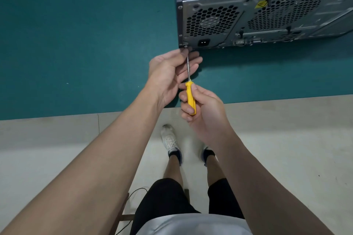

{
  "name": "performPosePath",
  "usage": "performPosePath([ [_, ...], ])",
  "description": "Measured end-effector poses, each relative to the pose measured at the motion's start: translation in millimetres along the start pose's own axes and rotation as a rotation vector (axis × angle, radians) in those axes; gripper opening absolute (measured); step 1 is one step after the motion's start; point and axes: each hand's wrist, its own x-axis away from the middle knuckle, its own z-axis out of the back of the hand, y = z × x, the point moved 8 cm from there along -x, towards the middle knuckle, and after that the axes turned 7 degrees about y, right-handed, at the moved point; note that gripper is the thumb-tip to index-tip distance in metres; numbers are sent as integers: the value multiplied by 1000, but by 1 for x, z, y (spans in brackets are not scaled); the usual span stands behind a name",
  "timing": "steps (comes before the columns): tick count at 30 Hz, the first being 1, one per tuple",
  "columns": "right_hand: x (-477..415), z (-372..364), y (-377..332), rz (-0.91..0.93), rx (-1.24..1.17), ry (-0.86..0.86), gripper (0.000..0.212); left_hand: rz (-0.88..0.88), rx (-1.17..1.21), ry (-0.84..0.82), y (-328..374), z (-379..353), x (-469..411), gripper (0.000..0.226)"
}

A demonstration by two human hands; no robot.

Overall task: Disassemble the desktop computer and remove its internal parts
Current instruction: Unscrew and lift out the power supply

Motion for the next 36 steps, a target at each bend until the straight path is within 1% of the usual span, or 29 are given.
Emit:
performPosePath([
  [3, -1, 0, 0, -46, -55, -34, 24, -15, -1, -3, 0, 0, 0, 10],
  [7, 1, -5, 2, -122, -189, -113, 21, -15, 1, -24, 0, 0, 1, 10],
  [13, 1, -7, 1, -160, -239, -123, 18, -17, 13, -26, 0, -1, 1, 10],
  [18, 1, -11, 5, -265, -352, -171, 15, -17, 29, -10, -1, 0, 1, 9],
  [22, 0, -12, 8, -244, -345, -166, 15, -13, 34, -4, -2, 1, 1, 10],
  [28, -1, -10, 8, -193, -287, -155, 30, -10, 16, 6, -3, 2, 1, 11],
  [33, -2, -10, 7, -194, -248, -171, 25, -10, 10, 11, -2, 3, 0, 10],
  [36, -2, -11, 7, -192, -248, -181, 25, -9, 9, 15, -2, 4, 0, 10],
])
